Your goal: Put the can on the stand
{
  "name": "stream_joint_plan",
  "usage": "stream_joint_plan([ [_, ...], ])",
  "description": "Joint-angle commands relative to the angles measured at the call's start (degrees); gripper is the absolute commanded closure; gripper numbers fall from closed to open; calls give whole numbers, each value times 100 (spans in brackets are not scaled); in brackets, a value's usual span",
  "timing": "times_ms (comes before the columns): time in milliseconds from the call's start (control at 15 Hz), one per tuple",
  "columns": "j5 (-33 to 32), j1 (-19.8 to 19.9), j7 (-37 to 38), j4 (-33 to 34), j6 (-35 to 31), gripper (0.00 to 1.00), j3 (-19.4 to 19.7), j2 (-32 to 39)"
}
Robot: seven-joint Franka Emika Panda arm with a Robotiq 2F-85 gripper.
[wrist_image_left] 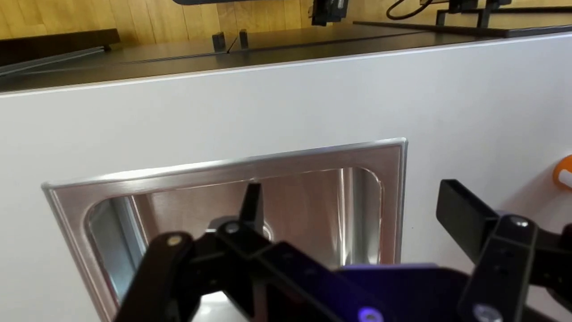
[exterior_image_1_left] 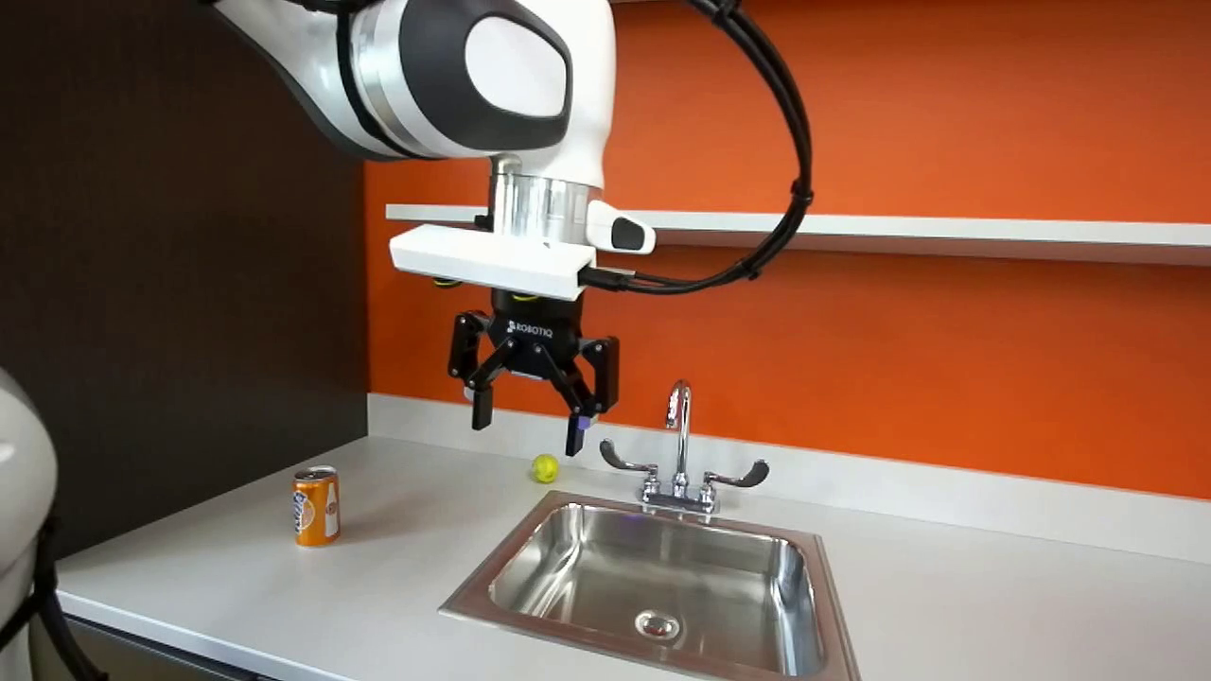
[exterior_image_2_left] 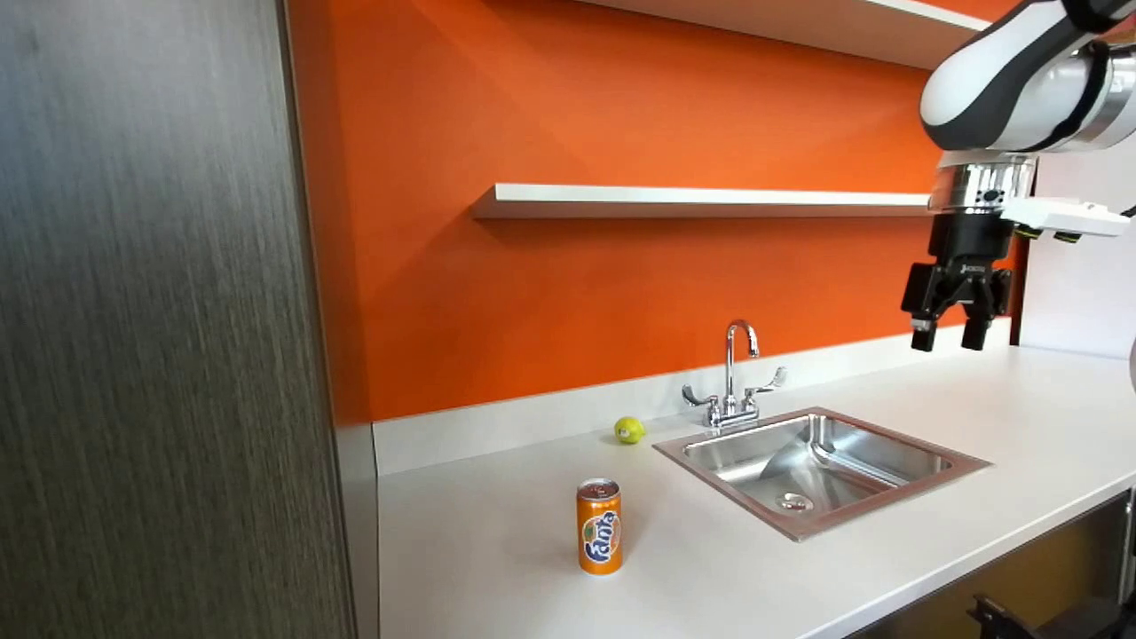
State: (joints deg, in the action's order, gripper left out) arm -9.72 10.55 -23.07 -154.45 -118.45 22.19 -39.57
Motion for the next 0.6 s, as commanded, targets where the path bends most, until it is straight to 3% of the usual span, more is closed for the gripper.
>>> stream_joint_plan([
  [0,306,-191,387,-259,-261,0,-503,-27],
  [533,529,-647,1901,-539,-709,0,-1772,187],
])
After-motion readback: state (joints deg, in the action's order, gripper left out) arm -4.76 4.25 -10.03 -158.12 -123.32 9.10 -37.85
